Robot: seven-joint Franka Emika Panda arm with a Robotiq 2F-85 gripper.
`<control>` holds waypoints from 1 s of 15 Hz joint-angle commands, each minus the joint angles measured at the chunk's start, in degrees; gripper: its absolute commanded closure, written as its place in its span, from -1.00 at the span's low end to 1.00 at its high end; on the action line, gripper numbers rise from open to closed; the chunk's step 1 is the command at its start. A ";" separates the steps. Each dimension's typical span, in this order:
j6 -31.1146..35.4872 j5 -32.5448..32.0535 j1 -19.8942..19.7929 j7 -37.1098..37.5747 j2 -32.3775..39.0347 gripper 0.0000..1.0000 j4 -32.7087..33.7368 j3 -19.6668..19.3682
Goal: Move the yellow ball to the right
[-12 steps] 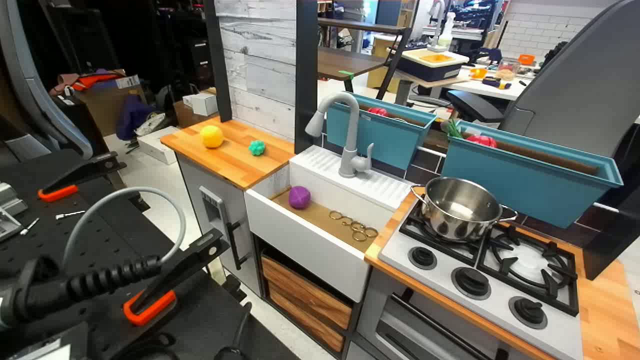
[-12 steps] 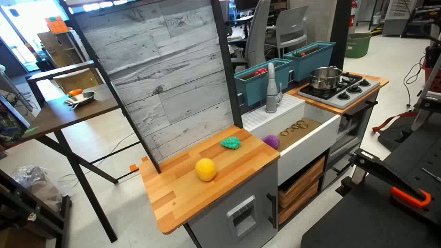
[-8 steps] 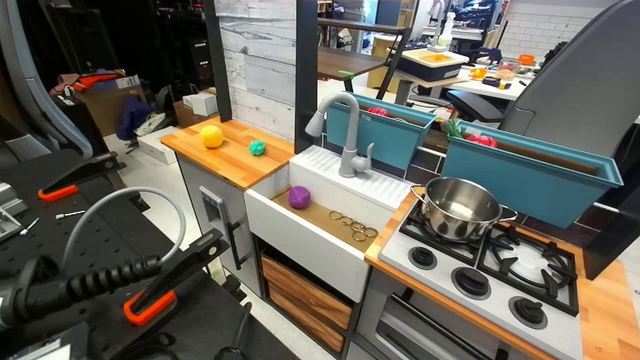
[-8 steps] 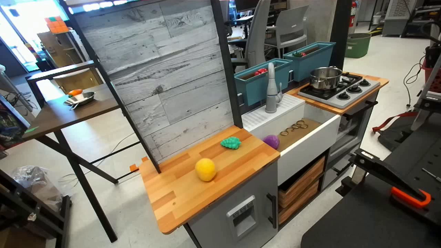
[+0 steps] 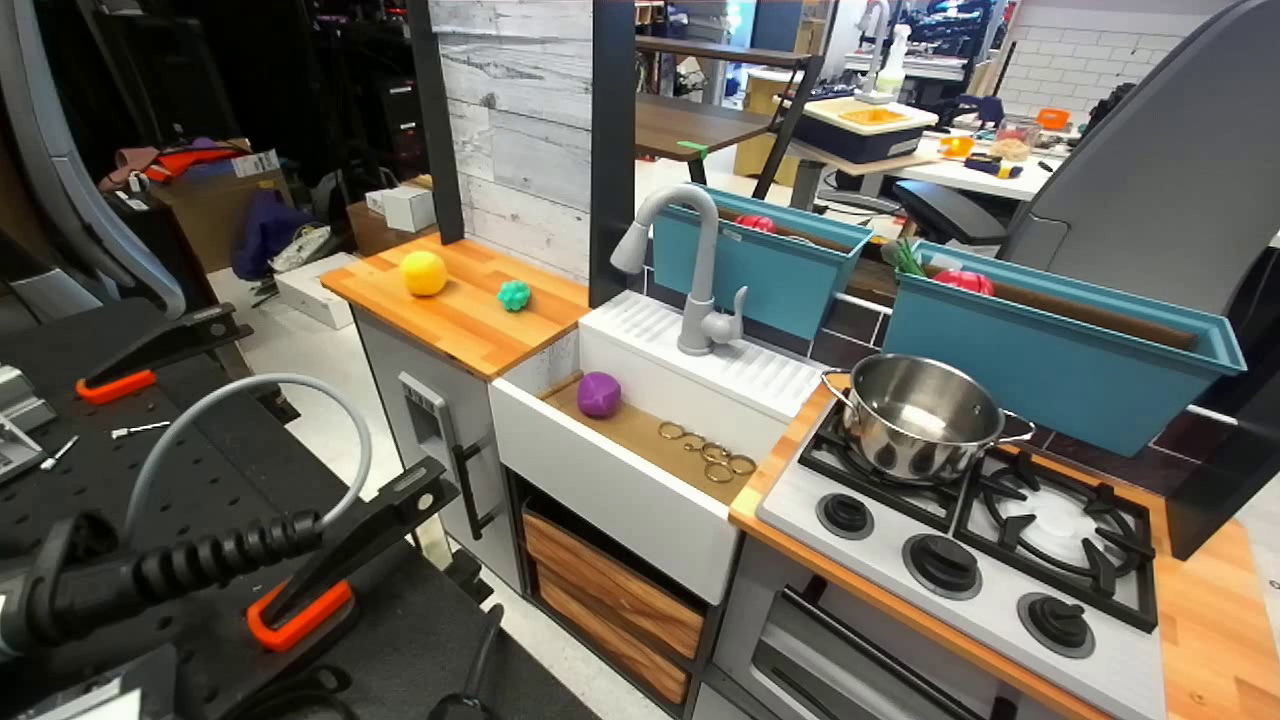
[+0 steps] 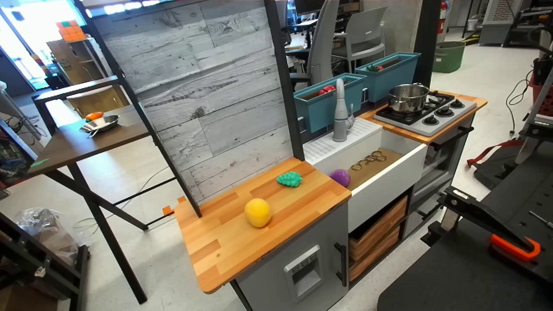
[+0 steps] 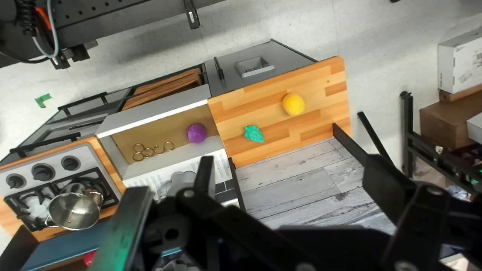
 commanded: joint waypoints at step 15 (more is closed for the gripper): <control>23.72 -21.09 11.02 14.00 50.60 -1.00 20.03 -0.87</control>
